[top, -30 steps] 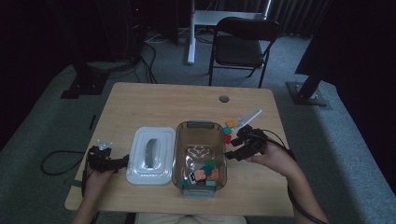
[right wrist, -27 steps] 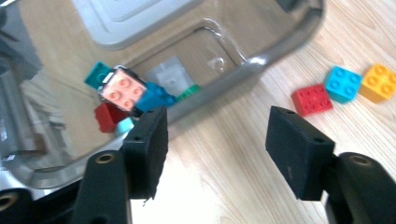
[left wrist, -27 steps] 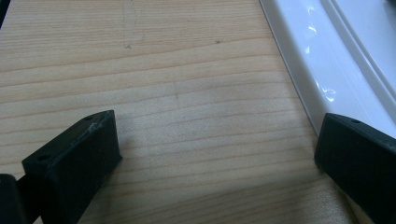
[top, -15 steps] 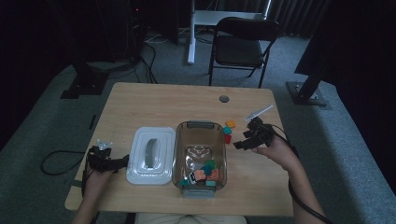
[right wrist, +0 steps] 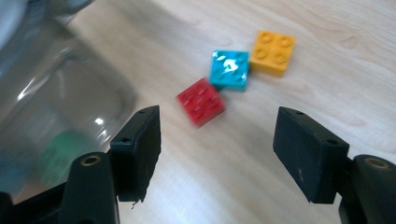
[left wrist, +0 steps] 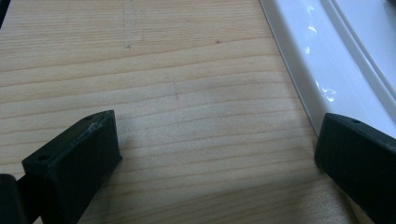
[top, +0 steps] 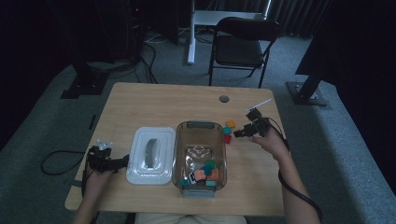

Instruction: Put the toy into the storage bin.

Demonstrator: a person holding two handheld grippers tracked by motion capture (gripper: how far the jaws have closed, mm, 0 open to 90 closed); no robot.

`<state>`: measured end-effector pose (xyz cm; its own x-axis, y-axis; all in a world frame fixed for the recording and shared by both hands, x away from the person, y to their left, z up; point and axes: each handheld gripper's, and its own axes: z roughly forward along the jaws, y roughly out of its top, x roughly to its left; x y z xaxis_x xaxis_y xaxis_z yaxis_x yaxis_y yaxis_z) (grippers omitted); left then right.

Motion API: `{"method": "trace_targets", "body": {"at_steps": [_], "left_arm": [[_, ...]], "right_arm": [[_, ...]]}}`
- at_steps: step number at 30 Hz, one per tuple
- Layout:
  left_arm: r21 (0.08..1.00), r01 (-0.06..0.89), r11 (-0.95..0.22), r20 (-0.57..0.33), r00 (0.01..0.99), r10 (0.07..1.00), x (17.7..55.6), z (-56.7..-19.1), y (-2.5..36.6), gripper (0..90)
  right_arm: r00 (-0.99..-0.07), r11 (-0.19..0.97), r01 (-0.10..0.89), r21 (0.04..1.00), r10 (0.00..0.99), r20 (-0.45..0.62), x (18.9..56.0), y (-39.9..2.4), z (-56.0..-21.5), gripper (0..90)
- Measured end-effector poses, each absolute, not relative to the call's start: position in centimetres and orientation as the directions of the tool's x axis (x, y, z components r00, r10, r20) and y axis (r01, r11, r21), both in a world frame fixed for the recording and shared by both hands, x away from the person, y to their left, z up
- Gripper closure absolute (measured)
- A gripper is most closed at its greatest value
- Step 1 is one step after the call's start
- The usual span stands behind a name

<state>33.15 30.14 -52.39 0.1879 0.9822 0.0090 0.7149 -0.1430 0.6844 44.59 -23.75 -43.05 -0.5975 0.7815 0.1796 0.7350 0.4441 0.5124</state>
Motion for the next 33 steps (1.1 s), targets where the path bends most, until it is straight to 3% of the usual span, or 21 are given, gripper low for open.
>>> {"method": "trace_targets", "body": {"at_steps": [6,18,33], "left_arm": [[0.685,0.714,-0.142,0.008,0.188,0.982,33.2,-52.4,30.1,0.5],[0.685,0.714,-0.144,0.007,0.191,0.982,33.1,-52.4,30.2,0.5],[0.685,0.714,-0.145,0.008,0.192,0.981,33.1,-52.4,30.2,0.5]], "right_arm": [[-0.536,0.397,0.766,0.505,0.829,0.161,47.1,-23.1,-44.4,31.9],[-0.496,0.394,0.784,0.480,0.862,0.102,51.2,-20.5,-46.7,36.1],[-0.457,0.374,0.810,0.451,0.885,0.088,52.3,-20.0,-48.4,53.1]]}}
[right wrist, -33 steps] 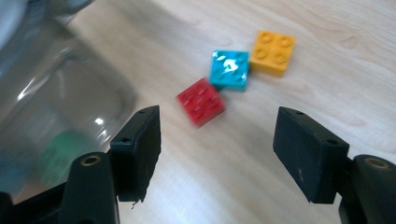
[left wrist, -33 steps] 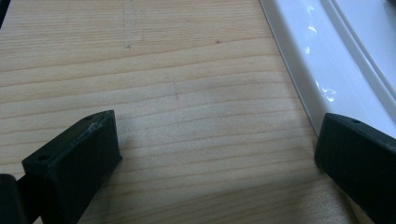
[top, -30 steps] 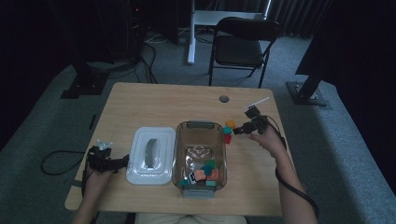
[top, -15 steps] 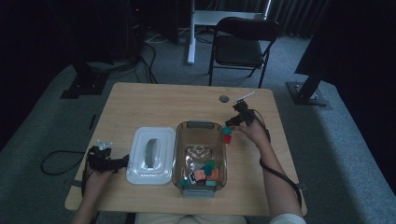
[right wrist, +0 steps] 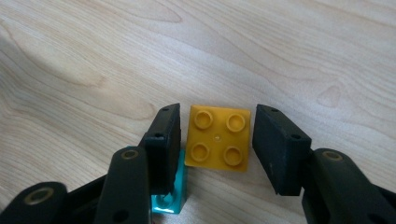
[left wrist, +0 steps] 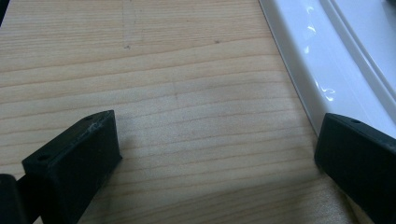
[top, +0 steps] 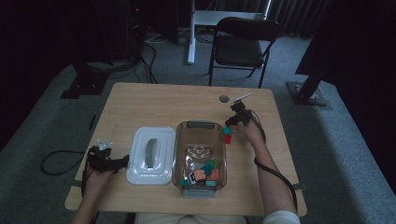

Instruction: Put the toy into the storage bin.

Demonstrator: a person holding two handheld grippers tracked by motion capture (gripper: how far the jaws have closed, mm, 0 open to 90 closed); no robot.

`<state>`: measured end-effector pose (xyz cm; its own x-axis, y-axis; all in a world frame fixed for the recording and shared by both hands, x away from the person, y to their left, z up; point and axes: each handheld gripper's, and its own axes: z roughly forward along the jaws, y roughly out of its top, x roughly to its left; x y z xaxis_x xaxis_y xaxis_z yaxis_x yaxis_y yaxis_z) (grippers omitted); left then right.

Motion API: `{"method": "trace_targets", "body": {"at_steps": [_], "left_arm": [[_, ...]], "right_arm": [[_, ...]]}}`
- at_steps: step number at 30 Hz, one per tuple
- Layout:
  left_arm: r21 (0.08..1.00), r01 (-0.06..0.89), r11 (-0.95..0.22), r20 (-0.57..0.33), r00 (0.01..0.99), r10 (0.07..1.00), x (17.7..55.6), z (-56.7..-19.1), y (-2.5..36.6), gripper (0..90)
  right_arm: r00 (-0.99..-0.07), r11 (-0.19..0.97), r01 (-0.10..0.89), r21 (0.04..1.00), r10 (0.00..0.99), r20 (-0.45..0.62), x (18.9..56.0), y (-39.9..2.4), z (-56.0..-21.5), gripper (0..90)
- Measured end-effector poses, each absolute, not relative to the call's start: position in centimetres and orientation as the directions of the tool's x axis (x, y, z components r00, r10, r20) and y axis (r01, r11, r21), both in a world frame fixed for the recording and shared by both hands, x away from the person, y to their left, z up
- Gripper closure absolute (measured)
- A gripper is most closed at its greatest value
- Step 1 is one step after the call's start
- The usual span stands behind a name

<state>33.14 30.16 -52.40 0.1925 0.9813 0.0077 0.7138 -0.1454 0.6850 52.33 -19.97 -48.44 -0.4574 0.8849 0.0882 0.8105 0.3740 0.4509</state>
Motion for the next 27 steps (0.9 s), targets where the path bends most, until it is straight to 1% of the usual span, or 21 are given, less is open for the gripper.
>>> {"method": "trace_targets", "body": {"at_steps": [1,7,14,17,27], "left_arm": [[0.685,0.714,-0.145,0.008,0.193,0.981,33.1,-52.4,30.2,0.5],[0.685,0.714,-0.145,0.007,0.192,0.981,33.1,-52.4,30.2,0.5],[0.685,0.714,-0.145,0.008,0.192,0.981,33.1,-52.4,30.2,0.5],[0.685,0.714,-0.145,0.007,0.192,0.981,33.1,-52.4,30.2,0.5],[0.685,0.714,-0.145,0.008,0.192,0.981,33.1,-52.4,30.2,0.5]], "right_arm": [[-0.458,0.382,0.814,0.437,0.885,0.079,52.4,-20.0,-48.7,54.3],[-0.447,0.381,0.821,0.425,0.892,0.064,52.3,-20.1,-49.1,57.2],[-0.450,0.396,0.822,0.410,0.892,0.040,52.1,-19.9,-49.0,58.3],[-0.456,0.403,0.821,0.404,0.889,0.041,52.0,-19.8,-48.7,58.8],[-0.506,0.445,0.787,0.428,0.862,0.035,50.8,-20.3,-46.6,58.8]]}}
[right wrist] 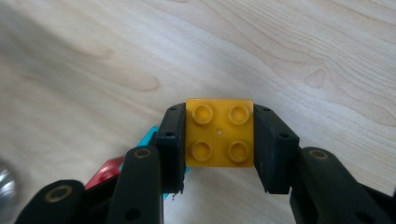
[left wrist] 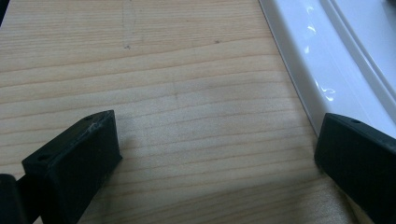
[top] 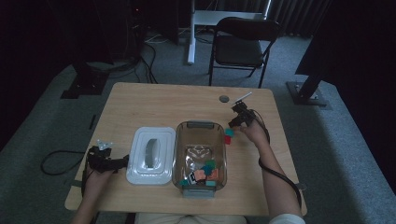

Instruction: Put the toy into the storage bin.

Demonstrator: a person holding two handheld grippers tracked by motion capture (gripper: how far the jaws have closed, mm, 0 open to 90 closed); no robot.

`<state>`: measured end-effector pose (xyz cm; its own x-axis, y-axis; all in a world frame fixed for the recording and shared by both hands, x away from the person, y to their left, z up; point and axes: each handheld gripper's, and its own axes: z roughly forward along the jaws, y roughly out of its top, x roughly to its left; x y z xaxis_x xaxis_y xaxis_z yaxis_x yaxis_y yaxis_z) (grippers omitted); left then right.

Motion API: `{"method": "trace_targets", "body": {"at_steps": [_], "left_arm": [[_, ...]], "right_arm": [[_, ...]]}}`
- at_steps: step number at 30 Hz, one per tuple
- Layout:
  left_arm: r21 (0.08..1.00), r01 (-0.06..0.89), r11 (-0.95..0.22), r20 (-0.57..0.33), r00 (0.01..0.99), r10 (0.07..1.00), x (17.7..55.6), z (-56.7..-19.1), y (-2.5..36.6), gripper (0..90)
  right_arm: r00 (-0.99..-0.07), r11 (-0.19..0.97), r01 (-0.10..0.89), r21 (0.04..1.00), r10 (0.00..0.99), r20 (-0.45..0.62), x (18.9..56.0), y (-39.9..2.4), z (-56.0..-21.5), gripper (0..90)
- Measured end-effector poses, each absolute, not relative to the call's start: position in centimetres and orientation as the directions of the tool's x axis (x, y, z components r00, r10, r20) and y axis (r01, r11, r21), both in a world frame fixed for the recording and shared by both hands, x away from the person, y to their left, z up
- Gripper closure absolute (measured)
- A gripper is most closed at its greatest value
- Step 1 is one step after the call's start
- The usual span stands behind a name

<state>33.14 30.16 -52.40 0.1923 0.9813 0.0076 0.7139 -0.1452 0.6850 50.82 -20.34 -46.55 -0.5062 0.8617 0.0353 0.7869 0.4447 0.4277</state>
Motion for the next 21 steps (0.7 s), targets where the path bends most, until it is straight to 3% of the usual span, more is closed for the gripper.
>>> {"method": "trace_targets", "body": {"at_steps": [21], "left_arm": [[0.685,0.714,-0.145,0.008,0.192,0.981,33.1,-52.4,30.2,0.5]], "right_arm": [[-0.572,0.498,0.737,0.458,0.820,0.029,45.7,-21.9,-42.7,58.8]]}}
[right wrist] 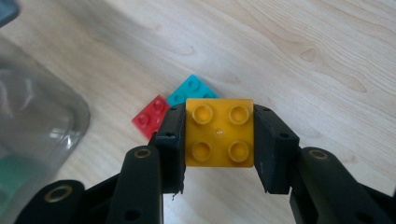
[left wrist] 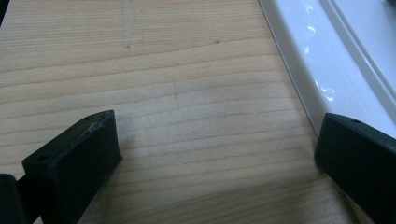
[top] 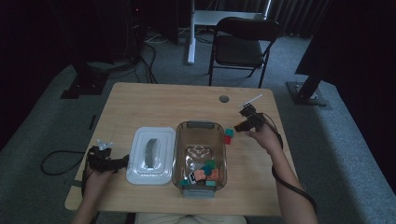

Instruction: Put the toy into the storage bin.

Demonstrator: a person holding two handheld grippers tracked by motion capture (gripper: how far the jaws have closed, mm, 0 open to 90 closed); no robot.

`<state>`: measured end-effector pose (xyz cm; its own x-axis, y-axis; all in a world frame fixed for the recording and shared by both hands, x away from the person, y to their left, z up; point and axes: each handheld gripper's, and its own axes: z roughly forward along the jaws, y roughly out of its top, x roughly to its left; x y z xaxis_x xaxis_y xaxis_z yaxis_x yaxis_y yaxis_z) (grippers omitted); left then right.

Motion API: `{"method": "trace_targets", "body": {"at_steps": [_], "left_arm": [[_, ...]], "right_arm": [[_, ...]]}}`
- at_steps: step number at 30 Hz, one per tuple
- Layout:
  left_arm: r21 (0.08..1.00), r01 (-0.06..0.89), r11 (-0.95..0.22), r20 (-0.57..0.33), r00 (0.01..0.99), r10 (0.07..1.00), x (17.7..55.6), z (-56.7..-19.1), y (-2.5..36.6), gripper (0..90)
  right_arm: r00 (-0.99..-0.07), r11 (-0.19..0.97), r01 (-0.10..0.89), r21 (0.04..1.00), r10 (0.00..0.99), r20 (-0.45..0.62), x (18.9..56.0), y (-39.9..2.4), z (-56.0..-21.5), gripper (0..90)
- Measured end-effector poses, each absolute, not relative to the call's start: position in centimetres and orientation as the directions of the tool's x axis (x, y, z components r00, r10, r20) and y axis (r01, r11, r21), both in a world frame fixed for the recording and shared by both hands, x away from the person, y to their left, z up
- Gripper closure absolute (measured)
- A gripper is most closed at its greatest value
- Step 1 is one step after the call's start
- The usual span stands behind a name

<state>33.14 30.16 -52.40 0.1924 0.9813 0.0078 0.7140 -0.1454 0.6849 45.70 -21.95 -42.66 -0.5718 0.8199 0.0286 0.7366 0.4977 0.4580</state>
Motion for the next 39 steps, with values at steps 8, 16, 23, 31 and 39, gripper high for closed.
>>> {"method": "trace_targets", "body": {"at_steps": [8,16,23,31,39], "left_arm": [[0.685,0.714,-0.145,0.008,0.192,0.981,33.1,-52.4,30.2,0.5],[0.687,0.712,-0.141,0.005,0.190,0.982,33.1,-52.4,30.1,0.5],[0.686,0.713,-0.145,0.008,0.192,0.981,33.1,-52.4,30.2,0.5],[0.684,0.715,-0.146,0.007,0.193,0.981,33.1,-52.4,30.2,0.5],[0.684,0.715,-0.146,0.008,0.193,0.981,33.1,-52.4,30.2,0.5]], "right_arm": [[-0.616,0.540,0.702,0.464,0.788,0.015,43.4,-22.2,-41.0,58.8],[-0.683,0.599,0.639,0.483,0.731,-0.004,40.6,-21.7,-38.2,58.8],[-0.759,0.659,0.547,0.517,0.651,-0.026,37.8,-19.9,-35.6,58.8],[-0.830,0.721,0.459,0.519,0.556,-0.038,35.5,-17.3,-34.6,58.8],[-0.883,0.756,0.387,0.527,0.469,-0.025,34.1,-15.2,-34.3,58.8]]}}
